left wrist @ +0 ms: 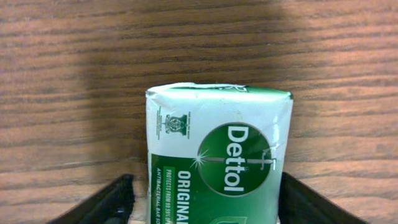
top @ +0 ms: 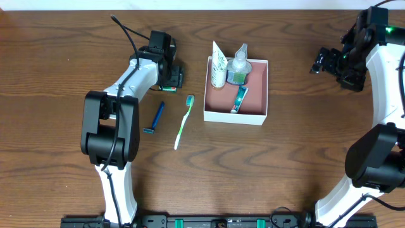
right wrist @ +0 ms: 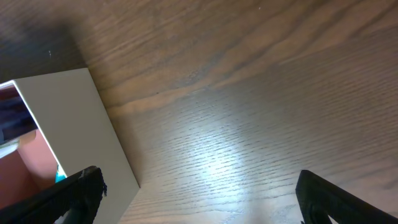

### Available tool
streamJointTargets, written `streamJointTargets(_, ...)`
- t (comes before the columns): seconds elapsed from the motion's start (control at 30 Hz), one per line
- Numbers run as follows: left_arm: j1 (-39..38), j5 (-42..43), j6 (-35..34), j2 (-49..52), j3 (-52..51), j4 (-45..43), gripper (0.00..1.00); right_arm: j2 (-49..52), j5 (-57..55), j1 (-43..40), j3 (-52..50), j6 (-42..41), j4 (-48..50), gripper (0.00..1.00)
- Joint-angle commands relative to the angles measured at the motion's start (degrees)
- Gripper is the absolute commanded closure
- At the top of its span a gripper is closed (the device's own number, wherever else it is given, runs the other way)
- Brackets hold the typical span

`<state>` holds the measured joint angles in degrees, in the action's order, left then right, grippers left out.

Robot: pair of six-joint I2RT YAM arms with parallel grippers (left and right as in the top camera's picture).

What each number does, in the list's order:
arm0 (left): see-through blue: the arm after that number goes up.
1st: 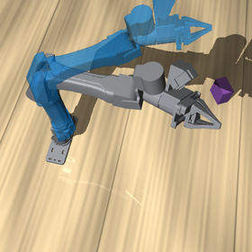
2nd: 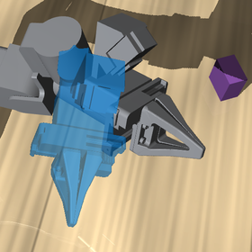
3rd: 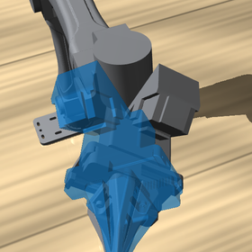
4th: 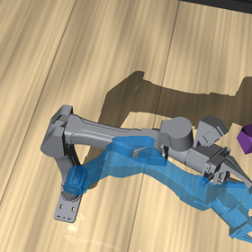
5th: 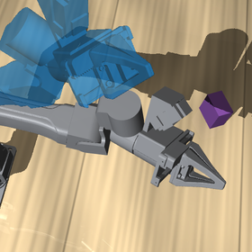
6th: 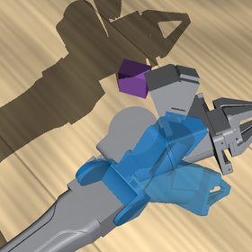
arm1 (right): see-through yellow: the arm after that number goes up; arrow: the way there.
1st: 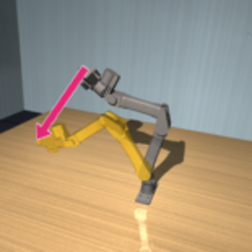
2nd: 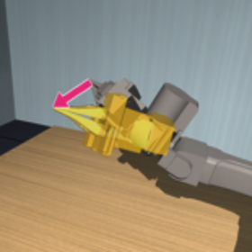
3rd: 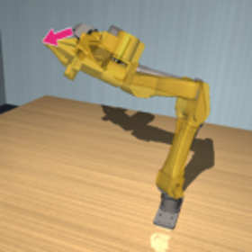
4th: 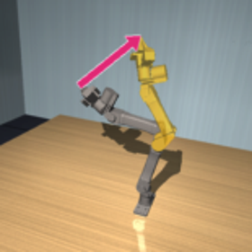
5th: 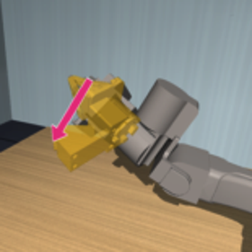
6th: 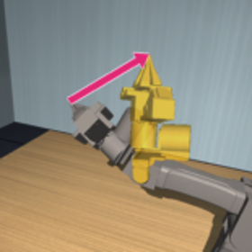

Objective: Pack container
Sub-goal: 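Lower the left gripper over the Dettol bar and close on it, then lift the Dettol bar and carry it over the box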

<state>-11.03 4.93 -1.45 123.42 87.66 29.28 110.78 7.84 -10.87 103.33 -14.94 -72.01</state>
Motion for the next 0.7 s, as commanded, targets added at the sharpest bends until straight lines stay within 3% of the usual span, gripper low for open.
streamJointTargets(0.0, -0.1, 0.6, 0.3, 1.0, -0.2, 0.0, 0.38, 0.2, -0.3, -0.4, 0.3, -0.7, 0.0, 0.01)
streamJointTargets(0.3, -0.1, 0.6, 0.3, 1.0, -0.2, 0.0, 0.41, 0.2, -0.3, -0.4, 0.3, -0.7, 0.0, 0.01)
streamJointTargets(0.43, -0.1, 0.6, 0.3, 0.9, 0.1, 0.0, 0.49, 0.2, -0.3, -0.4, 0.3, -0.7, 0.0, 0.01)
streamJointTargets(0.67, -0.1, 0.5, 0.3, -1.7, 0.4, 0.3, 0.49, 0.2, -0.3, -0.4, 0.3, -0.7, 0.0, 0.01)
